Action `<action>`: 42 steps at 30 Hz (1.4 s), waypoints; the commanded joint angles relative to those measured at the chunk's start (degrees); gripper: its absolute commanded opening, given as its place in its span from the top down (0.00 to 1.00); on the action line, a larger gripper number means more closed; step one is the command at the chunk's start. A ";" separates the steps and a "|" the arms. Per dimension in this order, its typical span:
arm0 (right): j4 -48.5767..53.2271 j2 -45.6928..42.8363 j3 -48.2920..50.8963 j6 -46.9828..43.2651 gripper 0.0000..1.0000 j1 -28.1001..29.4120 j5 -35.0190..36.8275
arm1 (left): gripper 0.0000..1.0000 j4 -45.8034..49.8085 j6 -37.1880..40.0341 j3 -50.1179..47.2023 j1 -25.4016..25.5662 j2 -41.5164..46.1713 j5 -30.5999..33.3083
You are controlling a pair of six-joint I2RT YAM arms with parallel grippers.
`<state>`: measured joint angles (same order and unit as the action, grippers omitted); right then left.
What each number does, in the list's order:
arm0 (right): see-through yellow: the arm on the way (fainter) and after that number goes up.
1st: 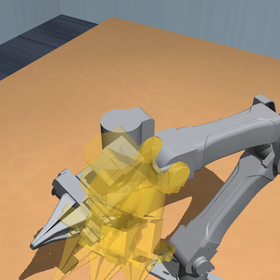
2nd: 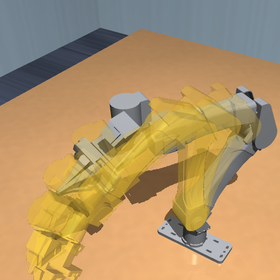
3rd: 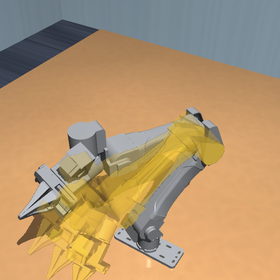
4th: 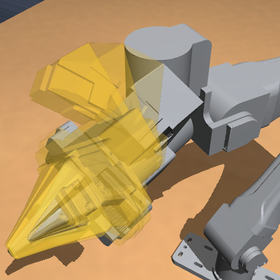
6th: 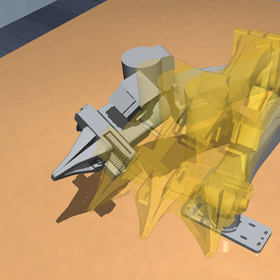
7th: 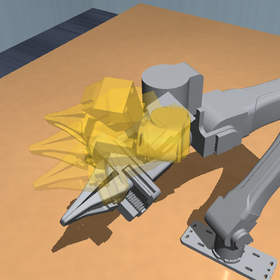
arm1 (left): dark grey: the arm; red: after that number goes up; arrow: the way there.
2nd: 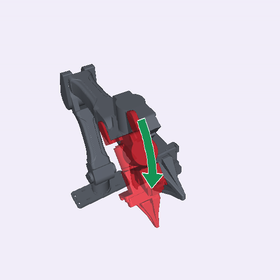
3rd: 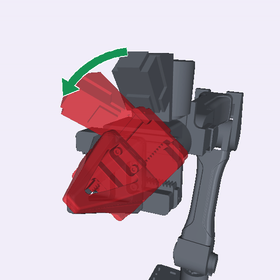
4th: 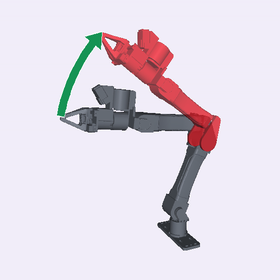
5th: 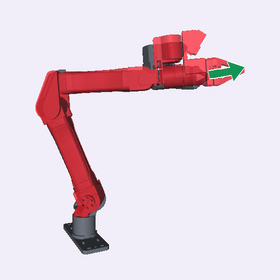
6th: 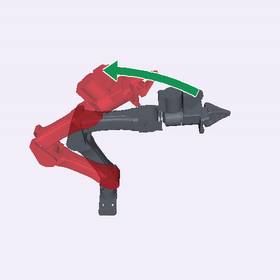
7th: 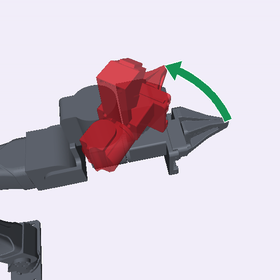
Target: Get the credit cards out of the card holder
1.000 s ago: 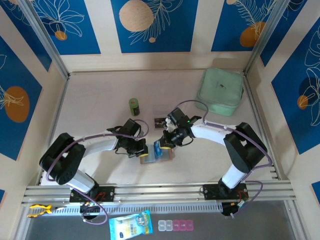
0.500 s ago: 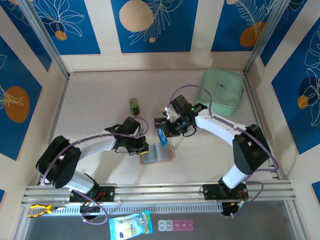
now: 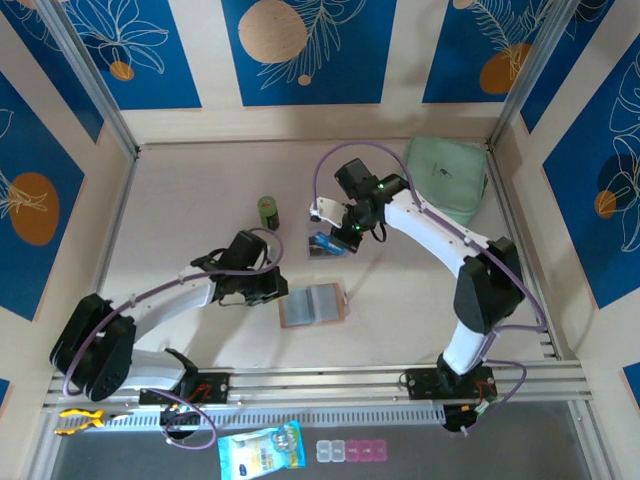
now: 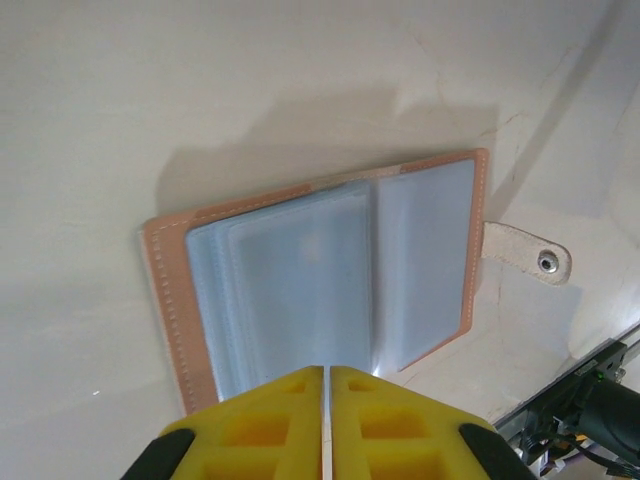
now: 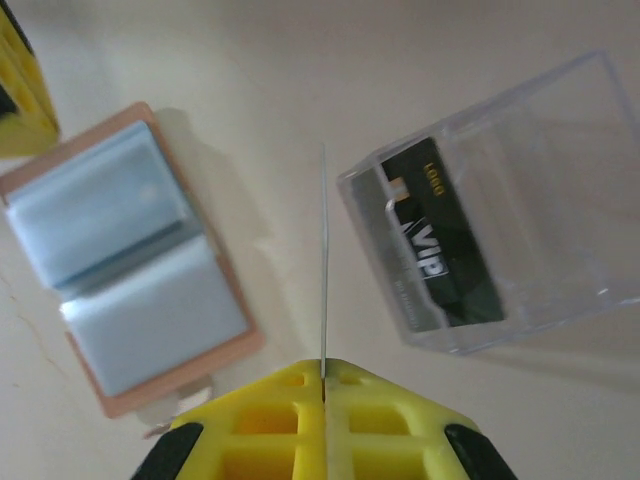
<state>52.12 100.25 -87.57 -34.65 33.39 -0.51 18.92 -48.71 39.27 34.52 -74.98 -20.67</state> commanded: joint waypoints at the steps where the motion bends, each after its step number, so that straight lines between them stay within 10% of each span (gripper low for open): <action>1: 6.09 4.43 -6.37 -10.95 1.00 -1.46 1.55 | 0.89 1.62 0.51 -2.29 -1.69 2.14 0.42; 42: 23.36 30.59 -34.34 -24.23 1.00 -4.57 -0.43 | 0.85 4.68 -0.09 -6.13 -6.36 8.71 -0.33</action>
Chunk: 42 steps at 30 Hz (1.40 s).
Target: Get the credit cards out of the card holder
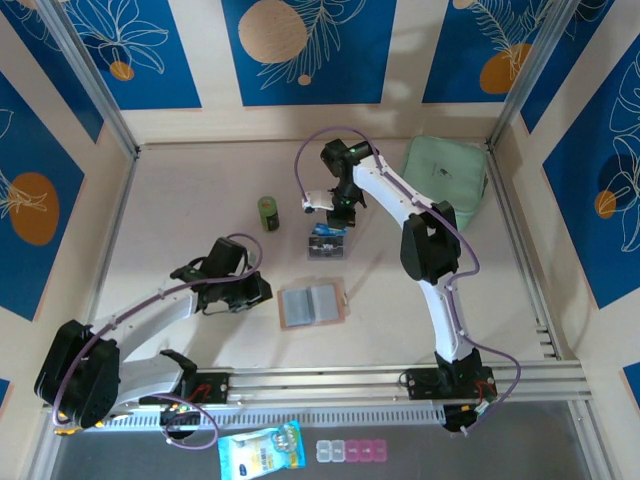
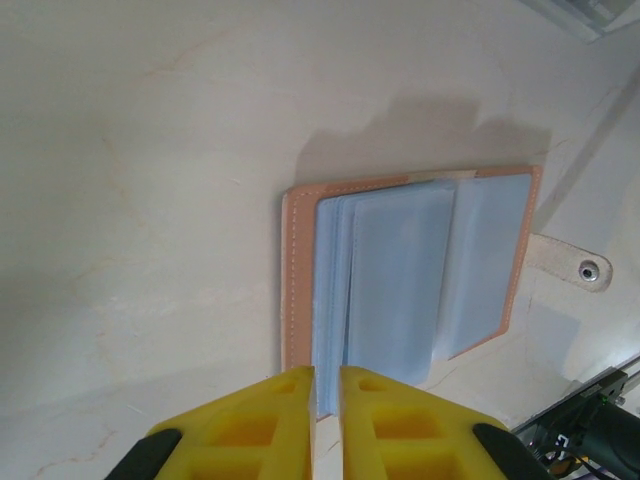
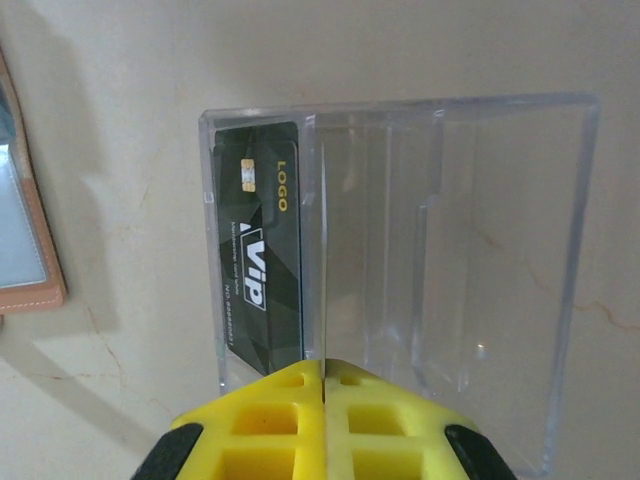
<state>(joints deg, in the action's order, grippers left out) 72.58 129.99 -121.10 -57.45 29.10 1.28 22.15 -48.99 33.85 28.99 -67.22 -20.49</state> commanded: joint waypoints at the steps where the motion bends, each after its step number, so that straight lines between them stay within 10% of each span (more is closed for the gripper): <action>1: 2.75 0.97 -0.61 -1.52 1.00 -0.19 -2.39 | 0.85 1.48 0.21 -0.63 -0.89 0.95 -0.50; 10: 1.13 2.41 1.04 -1.88 1.00 0.16 -3.04 | 0.85 1.57 0.21 -0.71 -1.02 0.86 -0.67; 17: -1.69 1.22 0.08 1.28 0.79 -0.43 -2.24 | 0.84 1.46 0.26 -0.45 -1.18 0.86 -0.78; 42: -16.42 -2.28 5.52 8.93 0.77 -0.06 4.48 | 0.84 -0.71 0.18 -0.18 -1.13 -0.87 -2.32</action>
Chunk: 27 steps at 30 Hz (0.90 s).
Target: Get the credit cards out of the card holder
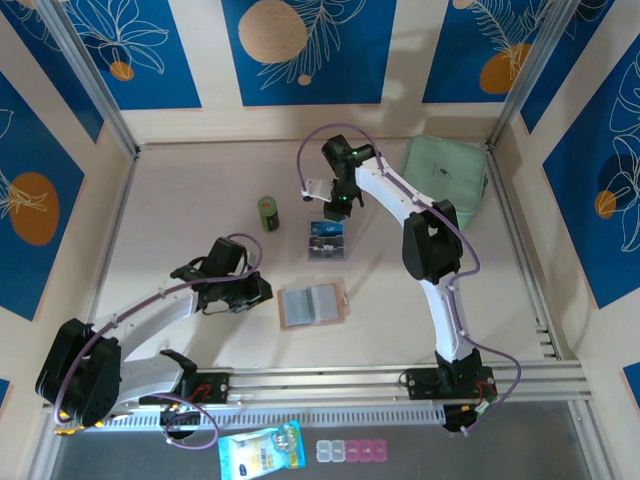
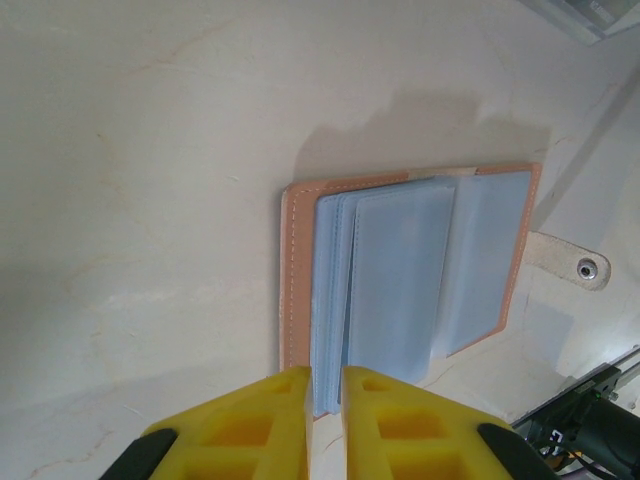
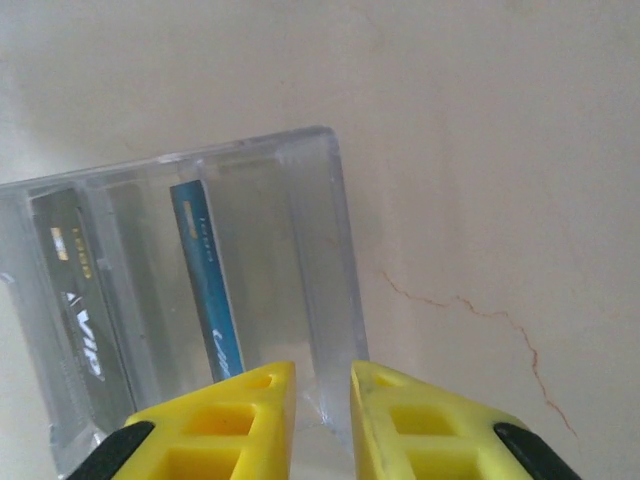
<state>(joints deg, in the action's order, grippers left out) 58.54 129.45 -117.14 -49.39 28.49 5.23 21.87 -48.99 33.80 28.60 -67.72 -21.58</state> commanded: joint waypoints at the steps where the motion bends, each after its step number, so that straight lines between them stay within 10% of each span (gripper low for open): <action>1: -2.54 -1.55 2.18 0.81 0.76 0.66 0.30 | 0.84 -0.43 0.16 -0.22 -0.81 -0.26 -1.17; 27: -8.68 -5.84 7.31 1.94 0.61 1.68 3.72 | 0.83 -1.43 -0.21 -0.75 -0.80 -0.22 -1.88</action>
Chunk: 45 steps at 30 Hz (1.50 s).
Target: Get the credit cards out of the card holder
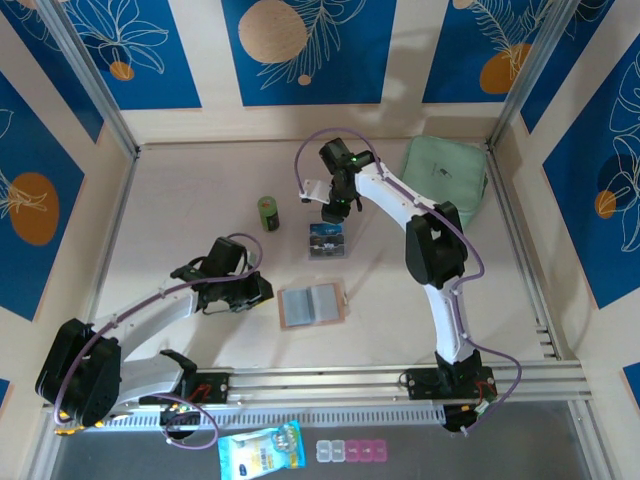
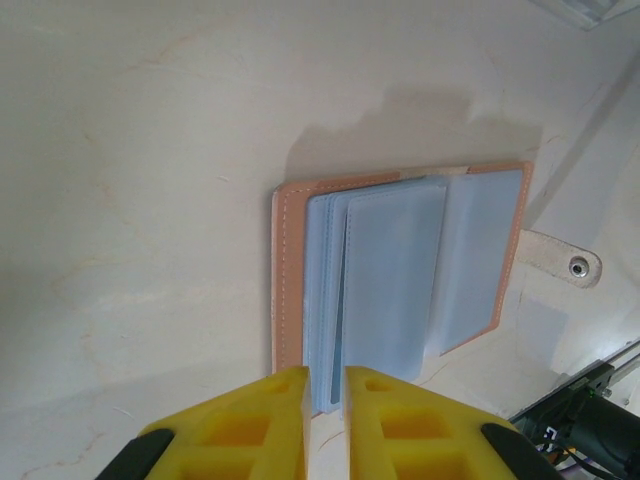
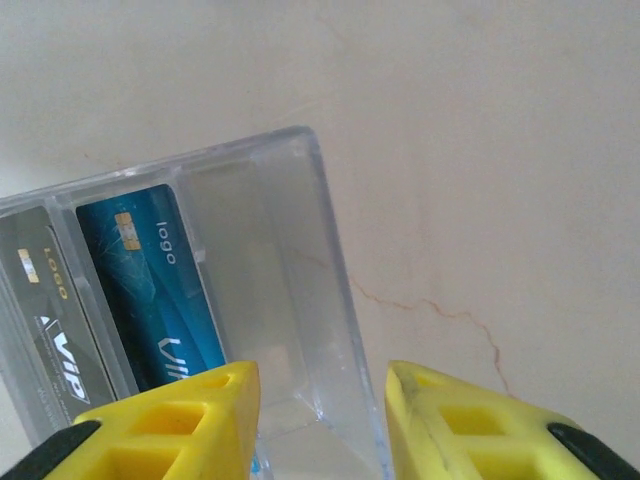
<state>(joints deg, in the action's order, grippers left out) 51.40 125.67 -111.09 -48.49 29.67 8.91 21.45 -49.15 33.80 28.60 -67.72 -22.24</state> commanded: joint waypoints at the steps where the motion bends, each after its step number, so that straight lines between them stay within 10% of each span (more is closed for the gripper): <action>1: -1.72 -1.91 1.60 1.12 0.61 0.56 0.19 | 0.83 -0.99 -0.07 -0.84 -0.75 -0.19 -1.23; 23: -6.78 -8.05 6.45 8.62 0.61 0.84 2.83 | 0.82 -3.13 -0.34 -1.02 -0.56 -1.55 -2.90; 45: -19.29 -32.22 38.20 76.00 0.79 7.77 -18.02 | 0.92 -8.53 0.70 1.02 4.07 -13.00 -5.98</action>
<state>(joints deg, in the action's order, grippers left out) 32.10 94.80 -74.76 16.38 36.67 -3.97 13.41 -49.15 33.47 32.08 -79.66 -26.74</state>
